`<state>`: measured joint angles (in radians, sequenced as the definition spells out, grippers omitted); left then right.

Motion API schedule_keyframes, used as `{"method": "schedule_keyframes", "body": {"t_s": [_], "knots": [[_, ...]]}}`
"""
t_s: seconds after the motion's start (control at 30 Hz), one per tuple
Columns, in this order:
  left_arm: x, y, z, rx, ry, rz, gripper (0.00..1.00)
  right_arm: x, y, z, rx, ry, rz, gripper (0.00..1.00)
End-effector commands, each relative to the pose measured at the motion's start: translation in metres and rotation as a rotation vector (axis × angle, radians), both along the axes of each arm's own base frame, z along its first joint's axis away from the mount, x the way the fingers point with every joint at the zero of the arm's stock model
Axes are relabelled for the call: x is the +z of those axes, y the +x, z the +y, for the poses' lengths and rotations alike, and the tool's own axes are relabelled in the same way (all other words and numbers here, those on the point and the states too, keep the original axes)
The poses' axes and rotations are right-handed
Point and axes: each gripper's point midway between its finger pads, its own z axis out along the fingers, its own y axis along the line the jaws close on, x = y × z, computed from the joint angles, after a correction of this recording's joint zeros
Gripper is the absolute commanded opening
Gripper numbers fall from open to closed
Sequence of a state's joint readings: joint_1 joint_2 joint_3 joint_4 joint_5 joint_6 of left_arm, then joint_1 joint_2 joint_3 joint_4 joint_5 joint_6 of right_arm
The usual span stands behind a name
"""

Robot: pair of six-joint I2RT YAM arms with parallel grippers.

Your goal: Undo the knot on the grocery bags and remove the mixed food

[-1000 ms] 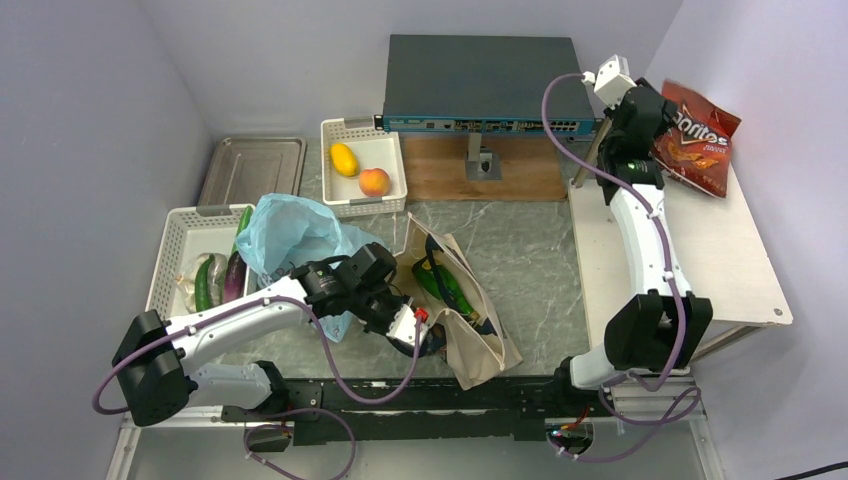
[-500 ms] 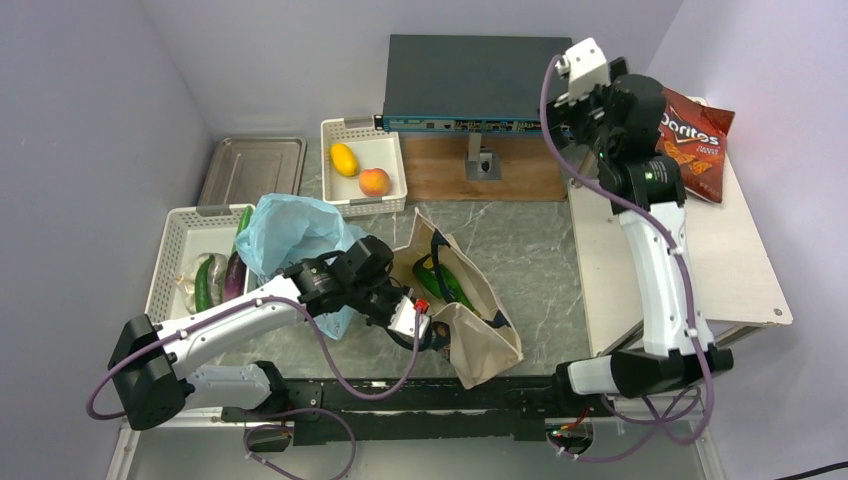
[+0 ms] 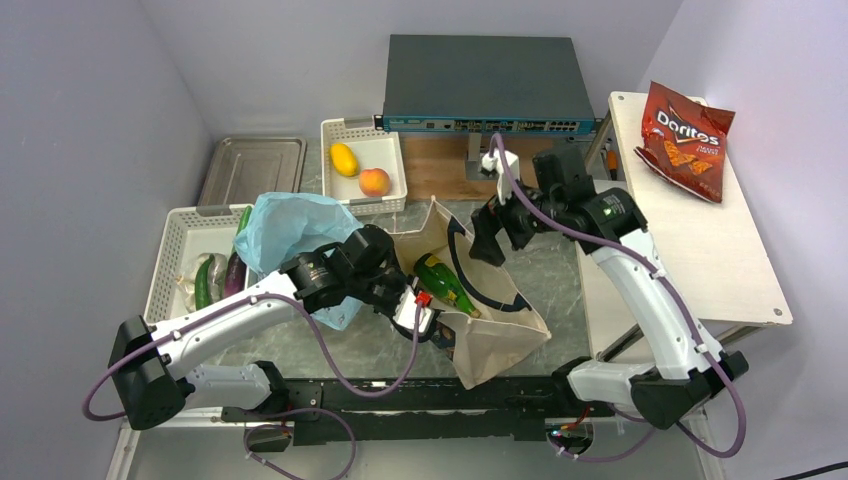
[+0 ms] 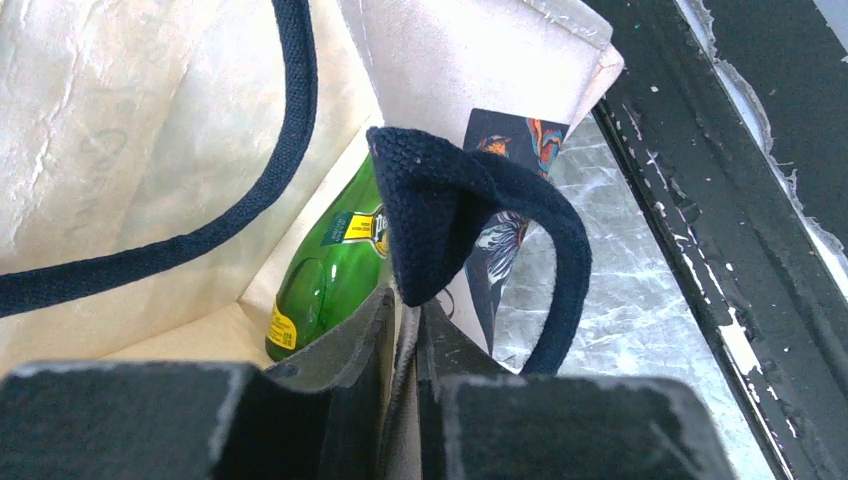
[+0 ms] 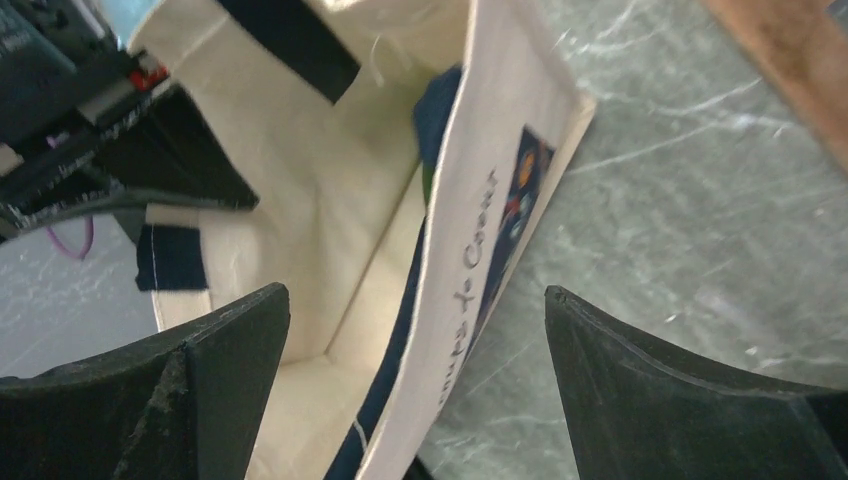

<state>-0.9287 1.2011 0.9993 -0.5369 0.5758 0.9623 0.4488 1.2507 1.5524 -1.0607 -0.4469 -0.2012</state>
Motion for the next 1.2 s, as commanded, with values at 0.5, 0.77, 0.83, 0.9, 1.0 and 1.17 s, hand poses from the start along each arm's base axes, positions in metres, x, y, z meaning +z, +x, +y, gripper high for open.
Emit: {"method": "schedule_keyframes", "body": {"t_s": [0.5,0.77,0.83,0.9,1.0,1.17], "knots": [[0.021,-0.015,-0.032,-0.271,-0.085,-0.2,0.03,0.022,0.09,0.013,-0.077,-0.167,-0.374,0.0],[0.037,-0.034,-0.104,-0.464,-0.131,-0.184,0.03,0.024,0.083,0.047,0.196,-0.121,-0.446,0.0],[0.038,-0.042,-0.114,-0.478,-0.138,-0.159,0.23,0.01,0.065,0.045,0.27,-0.123,-0.444,0.0],[0.041,-0.041,-0.115,-0.457,-0.131,-0.152,0.48,-0.001,0.047,0.041,0.337,-0.12,-0.469,0.0],[0.072,-0.032,-0.099,-0.338,-0.134,-0.151,0.61,-0.003,0.025,0.036,0.381,-0.096,-0.547,0.0],[0.15,-0.045,-0.027,-0.218,-0.284,0.025,0.85,-0.003,0.003,0.028,0.388,-0.066,-0.649,0.0]]}}
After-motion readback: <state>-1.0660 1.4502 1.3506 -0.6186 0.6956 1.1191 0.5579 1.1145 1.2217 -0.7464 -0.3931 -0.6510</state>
